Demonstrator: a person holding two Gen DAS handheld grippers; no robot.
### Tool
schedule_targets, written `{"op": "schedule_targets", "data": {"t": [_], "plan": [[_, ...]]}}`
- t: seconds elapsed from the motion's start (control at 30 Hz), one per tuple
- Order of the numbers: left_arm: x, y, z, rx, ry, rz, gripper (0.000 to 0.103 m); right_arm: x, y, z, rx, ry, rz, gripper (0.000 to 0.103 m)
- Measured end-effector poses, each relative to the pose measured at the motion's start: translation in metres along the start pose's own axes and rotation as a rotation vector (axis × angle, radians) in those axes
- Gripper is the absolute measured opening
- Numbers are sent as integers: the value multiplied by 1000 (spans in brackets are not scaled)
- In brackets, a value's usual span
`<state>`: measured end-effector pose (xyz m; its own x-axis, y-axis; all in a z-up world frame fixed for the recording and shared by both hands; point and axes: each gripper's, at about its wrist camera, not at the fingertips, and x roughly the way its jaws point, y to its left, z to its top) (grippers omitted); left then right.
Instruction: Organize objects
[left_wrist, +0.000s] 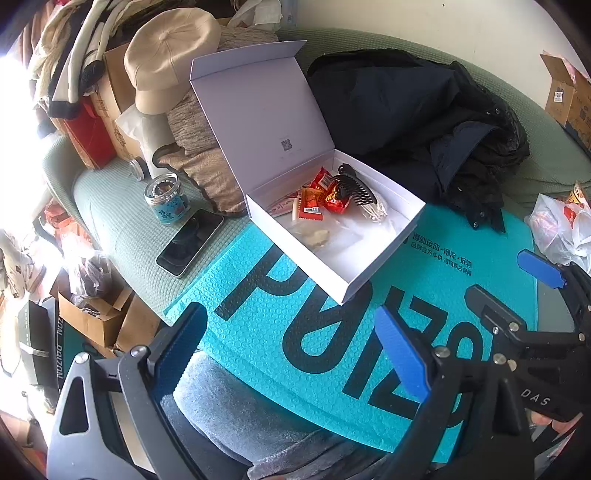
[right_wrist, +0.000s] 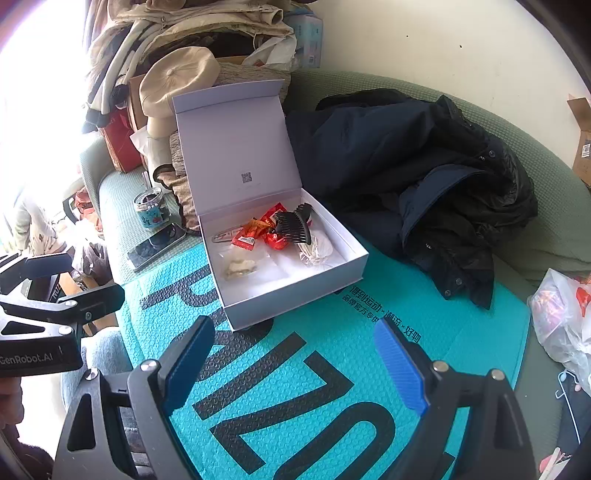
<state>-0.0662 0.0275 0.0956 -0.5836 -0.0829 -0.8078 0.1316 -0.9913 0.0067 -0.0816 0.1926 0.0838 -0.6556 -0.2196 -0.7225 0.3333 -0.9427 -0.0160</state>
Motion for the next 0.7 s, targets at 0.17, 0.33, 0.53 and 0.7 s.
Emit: {"op": "schedule_targets", "data": {"t": [0.17, 0.33, 0.53, 0.7], "plan": [[-2, -2, -2, 1, 5, 1, 92, -2, 0, -1, -7, -3, 2, 89], [-3, -3, -3, 2, 9, 4, 92, -4, 0, -2, -10, -4, 3, 89], [-4, -4, -3, 5, -2, 7, 92, -4, 1, -3, -25, 1, 0, 89], [-5, -3, -4, 1, -5, 4, 92, -3, 0, -2, -26, 4, -3, 89]]}}
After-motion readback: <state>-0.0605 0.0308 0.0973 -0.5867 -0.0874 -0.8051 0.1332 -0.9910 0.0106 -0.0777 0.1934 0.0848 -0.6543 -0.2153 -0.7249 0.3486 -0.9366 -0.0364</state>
